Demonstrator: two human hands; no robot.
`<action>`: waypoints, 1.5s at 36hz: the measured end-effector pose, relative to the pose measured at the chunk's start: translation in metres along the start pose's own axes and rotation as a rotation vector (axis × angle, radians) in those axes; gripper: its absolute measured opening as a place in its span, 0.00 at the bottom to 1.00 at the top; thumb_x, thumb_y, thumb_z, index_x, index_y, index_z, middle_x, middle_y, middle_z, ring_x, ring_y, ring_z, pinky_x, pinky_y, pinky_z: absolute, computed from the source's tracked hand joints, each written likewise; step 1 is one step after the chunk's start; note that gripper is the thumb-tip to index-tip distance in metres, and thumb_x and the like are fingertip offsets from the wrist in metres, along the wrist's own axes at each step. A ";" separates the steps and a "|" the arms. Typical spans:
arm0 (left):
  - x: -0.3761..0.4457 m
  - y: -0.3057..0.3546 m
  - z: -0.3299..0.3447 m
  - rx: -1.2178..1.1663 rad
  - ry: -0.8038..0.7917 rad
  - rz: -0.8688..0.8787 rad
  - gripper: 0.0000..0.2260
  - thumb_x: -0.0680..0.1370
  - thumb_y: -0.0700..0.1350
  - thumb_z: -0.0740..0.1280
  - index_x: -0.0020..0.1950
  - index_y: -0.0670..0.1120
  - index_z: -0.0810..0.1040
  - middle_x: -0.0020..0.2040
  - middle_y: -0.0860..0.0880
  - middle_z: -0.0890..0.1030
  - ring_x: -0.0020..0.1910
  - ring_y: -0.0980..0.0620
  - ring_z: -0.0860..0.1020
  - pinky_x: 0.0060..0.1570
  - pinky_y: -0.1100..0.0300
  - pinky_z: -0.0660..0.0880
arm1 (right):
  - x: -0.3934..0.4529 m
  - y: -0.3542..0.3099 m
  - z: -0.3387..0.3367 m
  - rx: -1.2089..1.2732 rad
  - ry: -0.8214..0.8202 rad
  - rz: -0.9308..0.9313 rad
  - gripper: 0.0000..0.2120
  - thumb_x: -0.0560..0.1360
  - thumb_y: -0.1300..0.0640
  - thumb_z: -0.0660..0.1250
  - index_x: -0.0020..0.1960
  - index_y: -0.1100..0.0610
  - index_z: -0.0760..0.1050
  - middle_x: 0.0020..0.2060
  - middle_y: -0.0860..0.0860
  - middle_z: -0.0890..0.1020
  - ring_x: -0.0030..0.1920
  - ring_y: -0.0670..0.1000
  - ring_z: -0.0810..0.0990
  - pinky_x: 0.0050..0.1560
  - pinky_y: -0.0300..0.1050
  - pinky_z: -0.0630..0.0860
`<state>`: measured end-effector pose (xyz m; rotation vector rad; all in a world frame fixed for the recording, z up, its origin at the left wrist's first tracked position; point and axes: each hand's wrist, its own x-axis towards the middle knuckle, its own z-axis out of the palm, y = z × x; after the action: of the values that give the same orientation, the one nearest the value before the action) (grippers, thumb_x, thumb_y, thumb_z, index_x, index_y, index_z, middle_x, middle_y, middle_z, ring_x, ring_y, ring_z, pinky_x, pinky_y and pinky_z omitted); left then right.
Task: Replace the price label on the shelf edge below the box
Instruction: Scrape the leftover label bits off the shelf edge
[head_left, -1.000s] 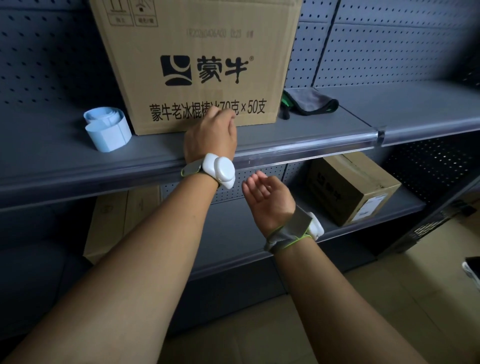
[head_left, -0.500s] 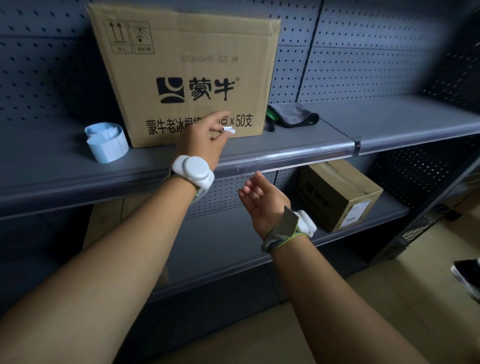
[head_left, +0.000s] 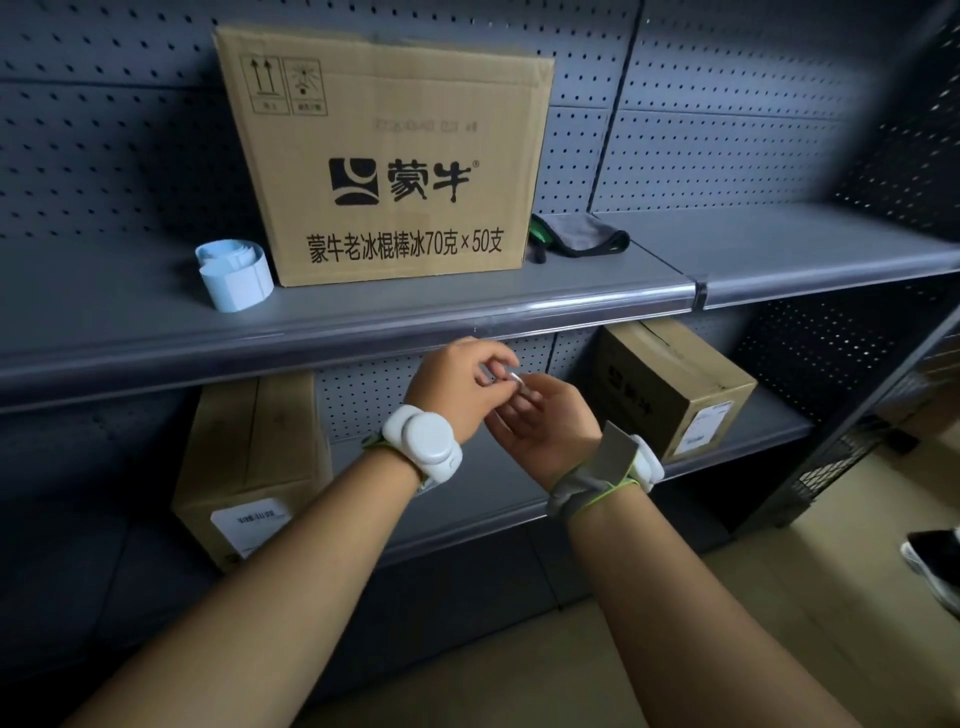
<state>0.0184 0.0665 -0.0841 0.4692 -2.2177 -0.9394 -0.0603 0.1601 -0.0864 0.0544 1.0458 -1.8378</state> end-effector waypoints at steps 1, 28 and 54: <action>-0.001 -0.001 0.001 -0.014 0.007 -0.021 0.10 0.70 0.41 0.73 0.49 0.52 0.82 0.42 0.52 0.79 0.35 0.51 0.77 0.42 0.55 0.77 | 0.000 0.000 -0.002 0.018 0.000 0.025 0.08 0.76 0.61 0.62 0.43 0.61 0.78 0.33 0.54 0.85 0.39 0.51 0.84 0.46 0.46 0.80; -0.007 -0.011 -0.003 -0.280 -0.057 -0.278 0.07 0.71 0.43 0.76 0.48 0.47 0.86 0.42 0.50 0.86 0.39 0.57 0.82 0.38 0.65 0.77 | 0.008 -0.004 -0.018 -0.040 -0.152 0.126 0.05 0.77 0.60 0.66 0.45 0.58 0.80 0.36 0.52 0.81 0.40 0.49 0.79 0.45 0.45 0.79; 0.062 -0.005 -0.051 -0.193 0.481 -0.262 0.03 0.75 0.40 0.70 0.41 0.44 0.79 0.37 0.46 0.81 0.31 0.54 0.77 0.26 0.63 0.75 | 0.053 -0.016 0.013 -0.052 -0.239 0.218 0.07 0.80 0.57 0.62 0.48 0.56 0.78 0.42 0.49 0.82 0.40 0.46 0.78 0.45 0.41 0.76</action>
<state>0.0107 0.0038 -0.0337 0.8140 -1.6427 -1.0350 -0.0948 0.1153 -0.0923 -0.0781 0.8826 -1.5764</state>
